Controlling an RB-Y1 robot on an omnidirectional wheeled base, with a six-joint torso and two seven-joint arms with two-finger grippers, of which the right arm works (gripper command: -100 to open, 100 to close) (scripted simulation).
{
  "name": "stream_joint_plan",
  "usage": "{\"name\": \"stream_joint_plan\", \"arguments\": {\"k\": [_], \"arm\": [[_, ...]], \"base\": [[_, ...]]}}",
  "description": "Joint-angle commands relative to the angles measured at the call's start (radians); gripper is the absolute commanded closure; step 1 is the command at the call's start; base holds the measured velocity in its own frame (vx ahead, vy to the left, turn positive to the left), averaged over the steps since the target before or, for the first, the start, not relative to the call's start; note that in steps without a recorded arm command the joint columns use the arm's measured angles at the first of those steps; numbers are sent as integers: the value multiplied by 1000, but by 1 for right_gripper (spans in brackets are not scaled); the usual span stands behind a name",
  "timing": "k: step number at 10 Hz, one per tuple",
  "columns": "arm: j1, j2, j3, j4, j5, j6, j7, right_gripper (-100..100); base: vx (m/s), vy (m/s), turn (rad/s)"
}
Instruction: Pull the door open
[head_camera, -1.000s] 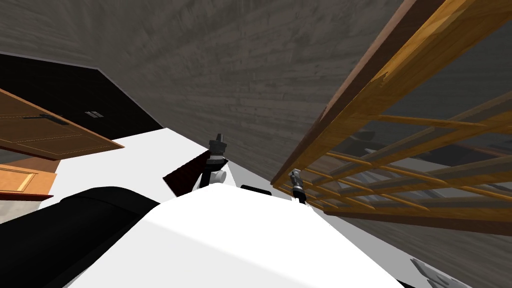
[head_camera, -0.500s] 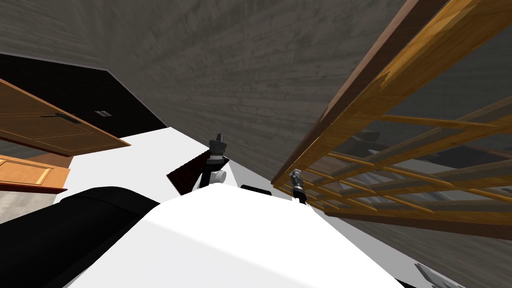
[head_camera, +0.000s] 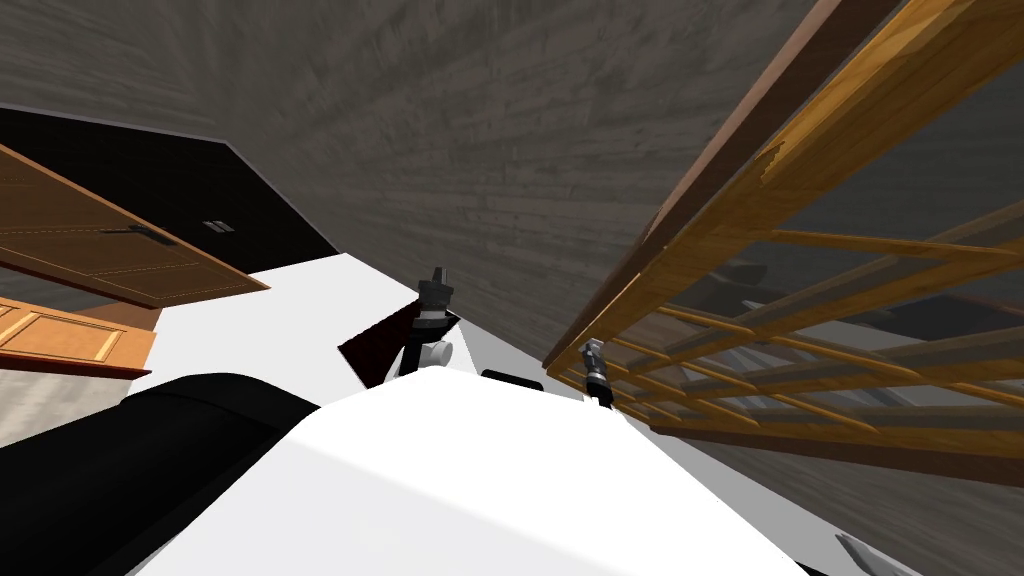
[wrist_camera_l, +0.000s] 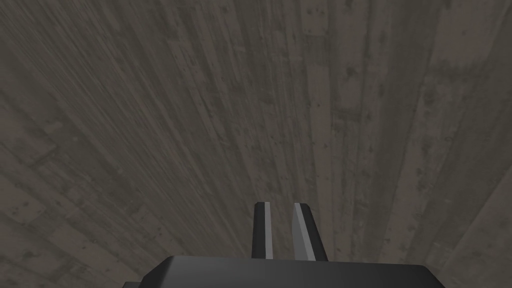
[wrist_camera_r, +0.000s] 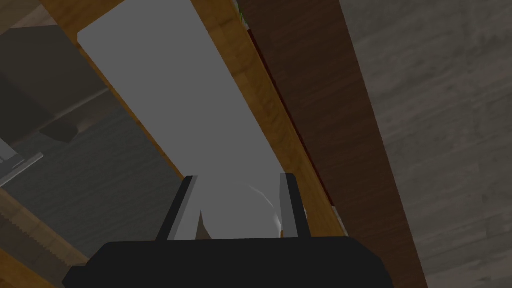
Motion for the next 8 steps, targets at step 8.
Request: {"name": "stream_joint_plan", "arguments": {"k": [8], "arm": [[12,-23,4,-12,-65,4,-218,100]], "base": [[-35,-9,59]]}}
